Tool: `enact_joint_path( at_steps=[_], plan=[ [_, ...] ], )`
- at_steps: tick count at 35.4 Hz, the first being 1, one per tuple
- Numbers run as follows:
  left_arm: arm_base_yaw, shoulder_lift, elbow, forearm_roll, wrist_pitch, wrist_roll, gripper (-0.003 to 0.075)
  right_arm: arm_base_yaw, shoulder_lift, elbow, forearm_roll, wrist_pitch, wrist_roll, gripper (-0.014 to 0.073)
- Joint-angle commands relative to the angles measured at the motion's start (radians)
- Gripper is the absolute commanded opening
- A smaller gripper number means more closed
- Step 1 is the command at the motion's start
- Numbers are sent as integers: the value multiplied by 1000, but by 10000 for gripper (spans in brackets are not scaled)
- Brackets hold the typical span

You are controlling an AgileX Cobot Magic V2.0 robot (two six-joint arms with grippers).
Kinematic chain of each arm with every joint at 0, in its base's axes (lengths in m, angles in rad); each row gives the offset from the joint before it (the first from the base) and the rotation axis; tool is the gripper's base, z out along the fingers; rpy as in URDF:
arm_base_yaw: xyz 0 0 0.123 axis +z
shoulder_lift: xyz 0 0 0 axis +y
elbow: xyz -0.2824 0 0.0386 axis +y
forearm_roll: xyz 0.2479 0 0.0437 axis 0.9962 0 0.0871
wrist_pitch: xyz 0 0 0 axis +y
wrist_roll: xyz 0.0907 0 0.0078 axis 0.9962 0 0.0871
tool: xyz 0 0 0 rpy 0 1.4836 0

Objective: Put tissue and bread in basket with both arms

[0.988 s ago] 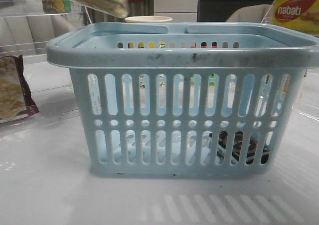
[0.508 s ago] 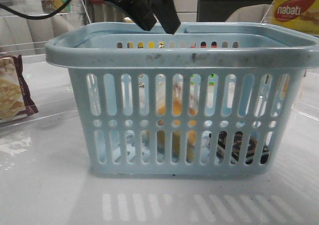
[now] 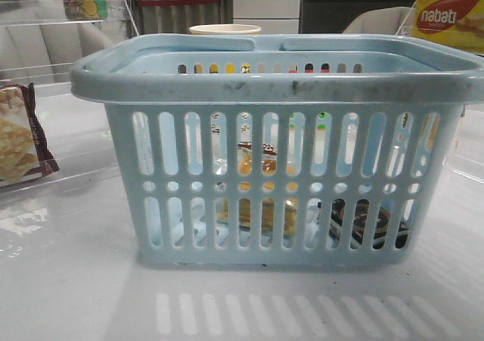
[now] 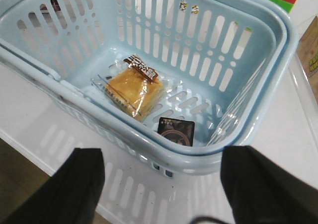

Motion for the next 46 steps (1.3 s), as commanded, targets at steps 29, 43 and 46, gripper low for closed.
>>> enact_joint_path(
  at_steps=[29,43,46],
  plan=[
    [-5,-809,630,13,-57,-32,432,-1,-4,-27,-62,-28,-12,591],
    [-5,-805,656,171,-50,-154,337,-1,6,-27,-69,-20,-14,191],
    [-5,-805,656,171,-50,-154,245,-1,6,-27,-69,-20,-14,59]
  ],
)
